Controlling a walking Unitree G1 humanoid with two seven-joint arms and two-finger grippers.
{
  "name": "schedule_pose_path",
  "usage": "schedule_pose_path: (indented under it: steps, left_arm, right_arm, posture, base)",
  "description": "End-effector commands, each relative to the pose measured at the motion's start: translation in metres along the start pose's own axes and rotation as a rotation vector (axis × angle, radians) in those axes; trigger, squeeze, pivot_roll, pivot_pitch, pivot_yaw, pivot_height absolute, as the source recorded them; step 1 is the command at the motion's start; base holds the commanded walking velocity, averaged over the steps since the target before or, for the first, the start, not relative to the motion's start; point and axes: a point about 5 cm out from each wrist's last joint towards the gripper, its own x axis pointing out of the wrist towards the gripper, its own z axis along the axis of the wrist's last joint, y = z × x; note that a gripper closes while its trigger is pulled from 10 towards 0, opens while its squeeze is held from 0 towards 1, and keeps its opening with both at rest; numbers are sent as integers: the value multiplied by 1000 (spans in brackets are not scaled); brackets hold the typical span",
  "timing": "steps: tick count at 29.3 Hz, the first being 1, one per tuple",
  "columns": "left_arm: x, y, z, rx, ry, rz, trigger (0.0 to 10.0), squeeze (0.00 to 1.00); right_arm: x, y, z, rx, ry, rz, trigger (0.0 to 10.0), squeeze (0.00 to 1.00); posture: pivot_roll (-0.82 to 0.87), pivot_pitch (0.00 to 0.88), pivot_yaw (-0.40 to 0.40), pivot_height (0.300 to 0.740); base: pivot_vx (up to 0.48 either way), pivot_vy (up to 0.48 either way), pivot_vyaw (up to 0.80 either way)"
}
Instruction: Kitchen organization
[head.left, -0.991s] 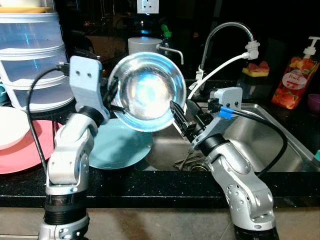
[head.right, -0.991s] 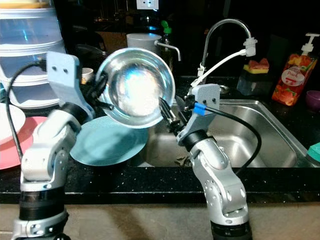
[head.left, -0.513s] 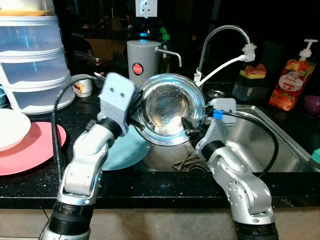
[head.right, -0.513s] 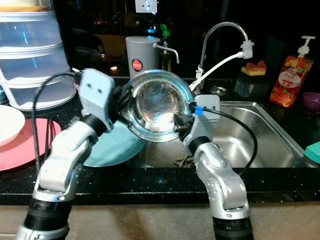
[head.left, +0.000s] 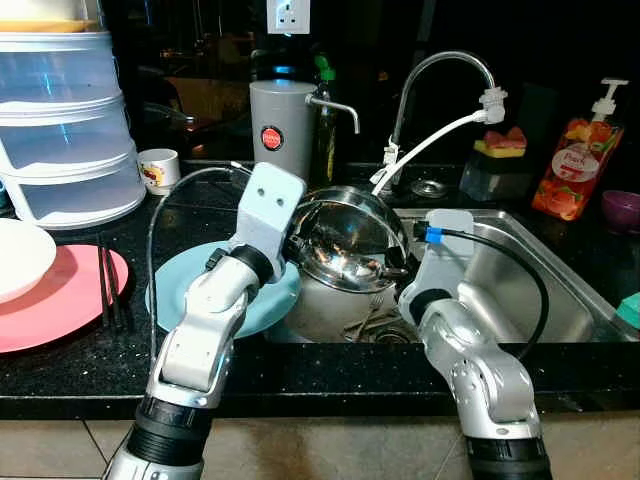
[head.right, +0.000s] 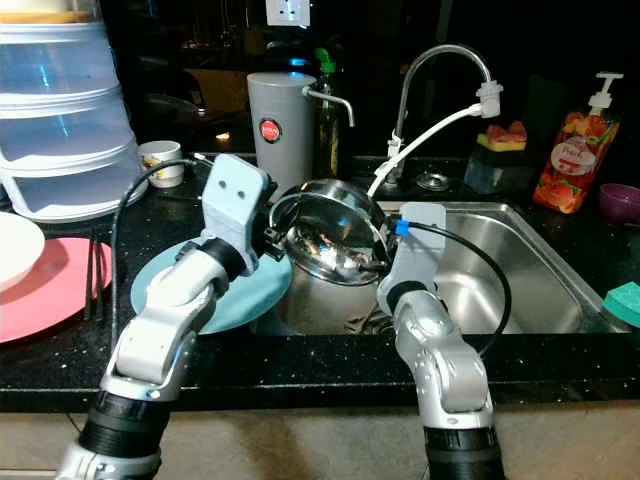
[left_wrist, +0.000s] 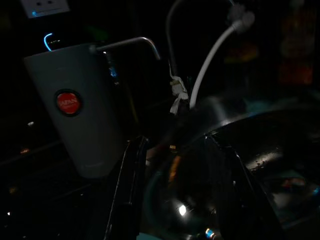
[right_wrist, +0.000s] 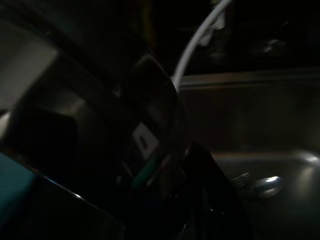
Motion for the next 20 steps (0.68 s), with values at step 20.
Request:
schedule_pose_path:
  steps: [20]
  left_arm:
    - [-22, 25, -3, -57, 89, 132, 10000, 0]
  right_arm:
    - [21, -43, -53, -157, 221, -195, 10000, 0]
  posture:
    - [77, 56, -53, 740]
  base:
    - [0, 0, 0]
